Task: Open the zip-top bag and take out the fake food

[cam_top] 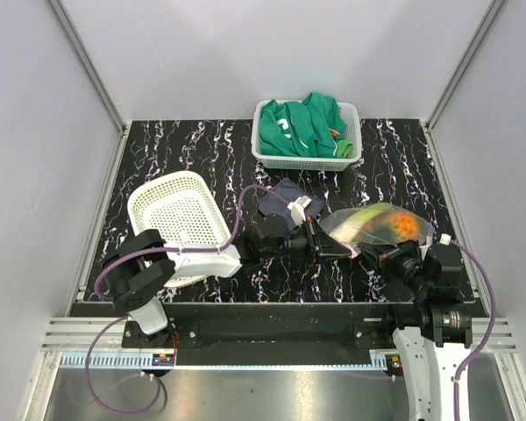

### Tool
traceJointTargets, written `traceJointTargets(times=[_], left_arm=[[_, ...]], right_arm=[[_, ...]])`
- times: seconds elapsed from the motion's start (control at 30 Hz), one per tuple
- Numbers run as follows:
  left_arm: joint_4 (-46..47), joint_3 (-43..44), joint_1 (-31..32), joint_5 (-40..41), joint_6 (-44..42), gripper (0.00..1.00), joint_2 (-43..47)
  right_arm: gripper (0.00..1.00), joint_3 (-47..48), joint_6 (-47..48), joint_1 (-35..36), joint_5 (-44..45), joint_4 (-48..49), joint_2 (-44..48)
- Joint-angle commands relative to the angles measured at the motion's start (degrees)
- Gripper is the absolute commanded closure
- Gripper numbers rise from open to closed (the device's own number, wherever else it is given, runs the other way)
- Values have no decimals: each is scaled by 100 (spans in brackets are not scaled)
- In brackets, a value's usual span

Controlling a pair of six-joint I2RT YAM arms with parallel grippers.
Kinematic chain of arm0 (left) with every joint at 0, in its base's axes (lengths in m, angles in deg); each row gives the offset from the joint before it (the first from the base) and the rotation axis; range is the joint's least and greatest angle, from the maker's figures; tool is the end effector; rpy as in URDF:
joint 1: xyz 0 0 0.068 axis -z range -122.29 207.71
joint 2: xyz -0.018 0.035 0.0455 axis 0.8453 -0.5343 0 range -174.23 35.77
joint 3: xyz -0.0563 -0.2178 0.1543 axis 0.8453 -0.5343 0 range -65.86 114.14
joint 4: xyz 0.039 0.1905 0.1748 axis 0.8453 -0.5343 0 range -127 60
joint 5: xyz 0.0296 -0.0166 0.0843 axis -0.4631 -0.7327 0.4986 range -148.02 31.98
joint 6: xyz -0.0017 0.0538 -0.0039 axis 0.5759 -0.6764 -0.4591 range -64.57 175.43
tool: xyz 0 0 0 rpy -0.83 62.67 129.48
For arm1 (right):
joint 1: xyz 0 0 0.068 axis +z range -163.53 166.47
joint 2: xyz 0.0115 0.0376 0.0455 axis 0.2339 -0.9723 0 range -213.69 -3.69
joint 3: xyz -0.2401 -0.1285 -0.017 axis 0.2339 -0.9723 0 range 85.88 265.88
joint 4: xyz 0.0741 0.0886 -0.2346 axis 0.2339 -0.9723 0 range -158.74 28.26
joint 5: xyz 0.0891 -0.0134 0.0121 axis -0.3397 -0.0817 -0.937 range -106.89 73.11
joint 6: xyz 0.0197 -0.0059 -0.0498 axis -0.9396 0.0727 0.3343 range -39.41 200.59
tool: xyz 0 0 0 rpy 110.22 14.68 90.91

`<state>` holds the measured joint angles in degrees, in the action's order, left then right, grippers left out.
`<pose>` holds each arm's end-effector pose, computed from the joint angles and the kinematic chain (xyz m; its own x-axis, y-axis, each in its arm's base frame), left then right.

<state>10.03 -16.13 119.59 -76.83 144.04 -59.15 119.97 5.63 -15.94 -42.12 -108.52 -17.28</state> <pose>0.1620 -0.3274 0.2353 -0.9870 -0.1608 0.0048 -0.0184 0.0833 -0.9964 0.0676 0.0124 0.2706 -0.4469 0.8932 -0.0505 0.3379 0.2208 0.9149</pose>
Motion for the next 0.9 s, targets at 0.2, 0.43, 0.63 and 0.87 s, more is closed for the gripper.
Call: traceJointTargets(times=[0.2, 0.43, 0.63, 0.87], left_arm=[[462, -122, -212, 18, 155, 100, 122], [409, 27, -441, -122, 59, 100, 79], [699, 63, -458, -228, 199, 100, -141], [550, 203, -327, -211, 112, 100, -89]], right_arm=[[100, 493, 210, -5, 228, -5, 84], [100, 441, 385, -5, 344, -586, 399], [100, 494, 630, -5, 467, -692, 349], [62, 792, 1537, -5, -148, -709, -478]])
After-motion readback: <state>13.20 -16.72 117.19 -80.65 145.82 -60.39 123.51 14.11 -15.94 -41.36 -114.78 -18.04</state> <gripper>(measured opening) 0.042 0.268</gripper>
